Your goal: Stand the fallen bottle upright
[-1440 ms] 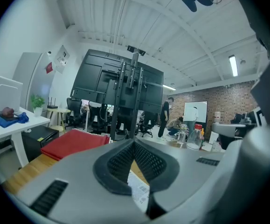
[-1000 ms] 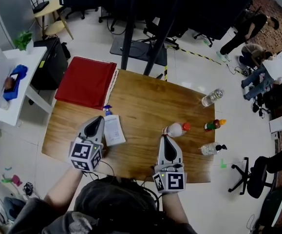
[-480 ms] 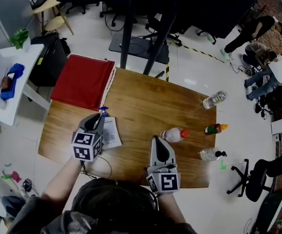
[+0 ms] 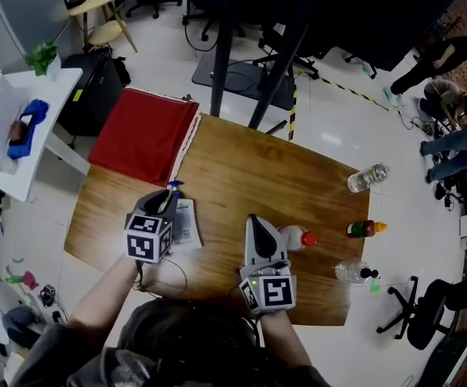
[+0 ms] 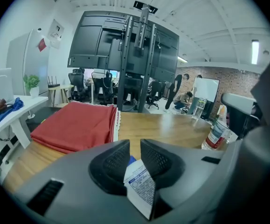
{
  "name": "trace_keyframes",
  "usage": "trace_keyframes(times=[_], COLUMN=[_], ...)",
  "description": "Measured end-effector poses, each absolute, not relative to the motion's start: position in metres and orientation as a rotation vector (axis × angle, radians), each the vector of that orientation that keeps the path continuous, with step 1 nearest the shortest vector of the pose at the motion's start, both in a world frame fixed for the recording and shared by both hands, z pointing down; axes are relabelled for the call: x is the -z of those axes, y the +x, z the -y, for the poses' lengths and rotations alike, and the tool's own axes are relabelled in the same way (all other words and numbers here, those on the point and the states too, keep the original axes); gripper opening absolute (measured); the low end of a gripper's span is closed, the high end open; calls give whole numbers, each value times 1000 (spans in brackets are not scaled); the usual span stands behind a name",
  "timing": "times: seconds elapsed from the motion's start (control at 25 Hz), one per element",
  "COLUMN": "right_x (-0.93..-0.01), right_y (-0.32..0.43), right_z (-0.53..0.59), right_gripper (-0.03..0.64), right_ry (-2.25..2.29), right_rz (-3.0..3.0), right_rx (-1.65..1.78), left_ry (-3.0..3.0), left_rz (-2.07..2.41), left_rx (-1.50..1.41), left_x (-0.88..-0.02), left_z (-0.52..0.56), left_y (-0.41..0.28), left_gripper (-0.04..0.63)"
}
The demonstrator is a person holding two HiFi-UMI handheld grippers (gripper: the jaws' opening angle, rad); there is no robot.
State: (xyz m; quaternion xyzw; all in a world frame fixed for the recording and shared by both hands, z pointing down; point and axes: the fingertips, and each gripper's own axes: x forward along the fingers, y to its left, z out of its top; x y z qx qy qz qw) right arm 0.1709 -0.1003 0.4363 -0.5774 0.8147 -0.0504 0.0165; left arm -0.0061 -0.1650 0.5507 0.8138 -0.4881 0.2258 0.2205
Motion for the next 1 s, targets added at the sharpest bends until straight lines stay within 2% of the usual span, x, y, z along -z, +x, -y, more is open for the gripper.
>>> trace_keyframes(times=[0.12, 0.52, 0.64, 1.0], right_x=[-440, -450, -451, -459], right_y=[170, 167, 168, 164], right_z=[110, 127, 133, 142], right_gripper=[0, 0, 0, 0], right_ry=[-1769, -1720, -1711, -1701], right_rz=[-2539, -2579, -2597, -2604], right_rx=[175, 204, 192, 224], left_ry=[2224, 2146, 2132, 2072], left_rz=[1325, 1294, 1281, 1219], left_rx=[-664, -708, -712, -709], left_x=[-557, -570, -570, -579], left_z=[169, 184, 190, 205], left_y=[-3, 2, 3, 4], left_gripper=[133, 134, 173, 176])
